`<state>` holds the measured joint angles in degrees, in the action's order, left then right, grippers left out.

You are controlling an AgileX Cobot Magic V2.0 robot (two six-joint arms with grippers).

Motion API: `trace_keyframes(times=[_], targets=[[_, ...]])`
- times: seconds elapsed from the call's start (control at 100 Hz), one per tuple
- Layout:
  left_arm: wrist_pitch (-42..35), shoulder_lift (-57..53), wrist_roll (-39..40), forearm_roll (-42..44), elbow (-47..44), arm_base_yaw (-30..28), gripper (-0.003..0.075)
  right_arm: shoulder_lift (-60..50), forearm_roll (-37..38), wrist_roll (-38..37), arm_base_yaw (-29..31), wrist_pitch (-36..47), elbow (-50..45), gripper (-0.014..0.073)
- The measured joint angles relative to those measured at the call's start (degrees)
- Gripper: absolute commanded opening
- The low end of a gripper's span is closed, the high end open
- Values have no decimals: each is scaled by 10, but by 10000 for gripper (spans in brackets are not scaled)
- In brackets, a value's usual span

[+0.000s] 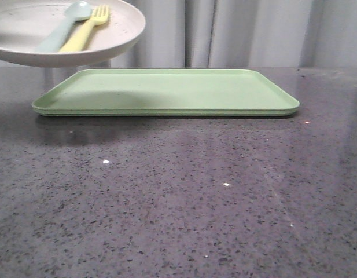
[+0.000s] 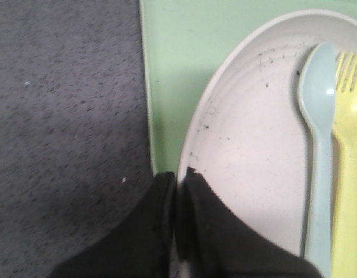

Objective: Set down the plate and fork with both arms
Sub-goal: 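Carry the plate with the left gripper over the green tray and lower it, then open the left gripper to release the plate and withdraw upward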

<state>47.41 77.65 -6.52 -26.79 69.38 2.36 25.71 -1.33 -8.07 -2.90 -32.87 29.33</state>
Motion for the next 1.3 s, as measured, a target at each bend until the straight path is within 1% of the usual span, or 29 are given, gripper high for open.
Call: trace_keyframes(times=[0.25, 0.44, 0.57, 0.73, 1.05, 1.3], targets=[[-43, 113, 43, -5, 79, 75, -21, 0, 0, 0, 0, -5, 0, 456], [-65, 181, 80, -12, 131, 106, -21, 1, 0, 0, 0, -7, 0, 456], [-67, 215, 86, -19, 151, 111, -21, 1, 0, 0, 0, -7, 0, 456], [-79, 243, 90, -22, 153, 111, -21, 1, 0, 0, 0, -7, 0, 456], [-109, 272, 90, -27, 156, 112, -20, 1, 0, 0, 0, -7, 0, 456], [-111, 287, 90, -27, 156, 112, -20, 1, 0, 0, 0, -9, 0, 456]])
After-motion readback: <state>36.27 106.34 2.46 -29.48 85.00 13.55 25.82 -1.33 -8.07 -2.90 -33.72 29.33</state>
